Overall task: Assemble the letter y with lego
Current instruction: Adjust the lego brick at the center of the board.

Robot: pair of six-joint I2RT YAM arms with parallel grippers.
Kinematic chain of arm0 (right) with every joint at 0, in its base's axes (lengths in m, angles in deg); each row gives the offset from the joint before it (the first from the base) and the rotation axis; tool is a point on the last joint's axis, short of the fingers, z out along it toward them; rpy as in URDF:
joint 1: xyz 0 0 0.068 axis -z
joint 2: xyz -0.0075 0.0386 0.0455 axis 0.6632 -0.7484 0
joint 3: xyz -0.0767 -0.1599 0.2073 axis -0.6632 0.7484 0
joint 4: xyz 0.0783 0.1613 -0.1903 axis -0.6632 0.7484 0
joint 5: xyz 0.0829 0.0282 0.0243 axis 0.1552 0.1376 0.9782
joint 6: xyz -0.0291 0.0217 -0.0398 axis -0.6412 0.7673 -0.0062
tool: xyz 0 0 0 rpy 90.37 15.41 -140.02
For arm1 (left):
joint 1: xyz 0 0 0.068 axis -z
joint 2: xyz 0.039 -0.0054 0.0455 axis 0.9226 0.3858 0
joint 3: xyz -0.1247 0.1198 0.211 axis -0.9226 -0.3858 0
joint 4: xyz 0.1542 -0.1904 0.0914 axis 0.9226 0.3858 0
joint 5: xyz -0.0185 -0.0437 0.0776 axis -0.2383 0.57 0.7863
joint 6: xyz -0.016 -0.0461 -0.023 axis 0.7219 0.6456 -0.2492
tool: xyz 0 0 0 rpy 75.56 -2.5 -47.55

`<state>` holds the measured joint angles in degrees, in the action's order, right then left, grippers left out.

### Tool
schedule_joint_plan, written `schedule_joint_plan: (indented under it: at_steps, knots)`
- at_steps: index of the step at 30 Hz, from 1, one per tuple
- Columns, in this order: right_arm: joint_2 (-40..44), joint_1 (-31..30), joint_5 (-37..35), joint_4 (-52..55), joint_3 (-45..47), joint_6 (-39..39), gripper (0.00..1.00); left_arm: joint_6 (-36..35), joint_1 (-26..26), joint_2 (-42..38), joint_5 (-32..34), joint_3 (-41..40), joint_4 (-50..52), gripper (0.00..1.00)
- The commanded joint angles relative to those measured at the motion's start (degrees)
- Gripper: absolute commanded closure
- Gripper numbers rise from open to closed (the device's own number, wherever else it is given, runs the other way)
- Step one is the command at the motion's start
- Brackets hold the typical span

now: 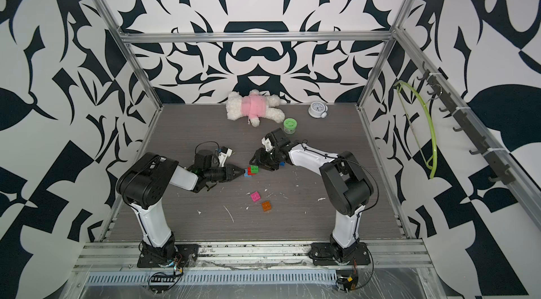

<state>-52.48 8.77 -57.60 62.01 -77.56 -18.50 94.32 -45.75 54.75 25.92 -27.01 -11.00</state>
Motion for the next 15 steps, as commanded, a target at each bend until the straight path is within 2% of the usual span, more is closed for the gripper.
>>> schedule_joint_plan:
  at_steps: [1,15]
  knots:
    - [0.2,-0.9,1.6,-1.9,0.1,0.9,0.49,-0.8,0.6,0.8,2.0,-1.3,8.7,0.73]
    - [0.3,-1.3,0.9,-2.2,0.3,1.9,0.5,1.7,0.8,-2.1,0.1,-1.3,7.7,0.5]
